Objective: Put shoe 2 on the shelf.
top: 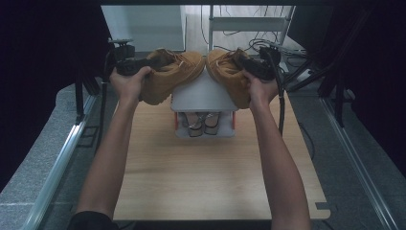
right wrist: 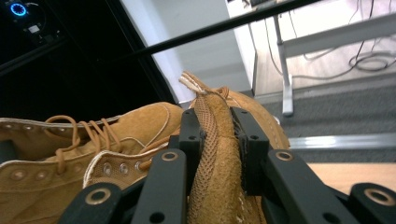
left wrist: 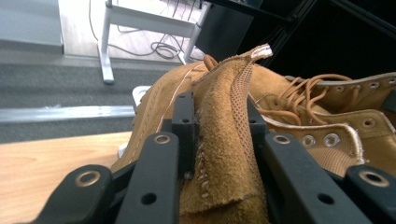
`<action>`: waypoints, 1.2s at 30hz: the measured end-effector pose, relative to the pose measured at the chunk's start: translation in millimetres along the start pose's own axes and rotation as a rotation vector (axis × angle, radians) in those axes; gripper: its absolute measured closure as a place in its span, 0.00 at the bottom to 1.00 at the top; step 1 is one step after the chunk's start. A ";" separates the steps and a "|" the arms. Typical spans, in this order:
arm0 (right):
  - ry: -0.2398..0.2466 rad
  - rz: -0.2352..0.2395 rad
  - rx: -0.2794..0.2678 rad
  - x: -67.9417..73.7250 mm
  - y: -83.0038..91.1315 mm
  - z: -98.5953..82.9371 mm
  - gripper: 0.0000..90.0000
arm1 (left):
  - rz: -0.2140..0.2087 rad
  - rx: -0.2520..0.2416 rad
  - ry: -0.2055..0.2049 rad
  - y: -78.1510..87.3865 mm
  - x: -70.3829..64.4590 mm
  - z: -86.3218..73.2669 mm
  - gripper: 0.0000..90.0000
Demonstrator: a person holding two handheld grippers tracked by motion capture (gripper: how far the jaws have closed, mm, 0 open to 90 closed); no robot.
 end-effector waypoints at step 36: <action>0.107 0.004 0.094 -33.2 -8.2 0.1 0.69 | -0.037 0.062 -0.039 -16.3 13.1 -8.0 0.66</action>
Point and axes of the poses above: each handheld gripper's, and its own axes: y roughly backward along the jaws, z roughly out of its top, x roughly to its left, the point moved 4 cm from there along -y, roughly forward along the jaws, and after that the axes turned 2 degrees about -y, right-handed, at the moved point
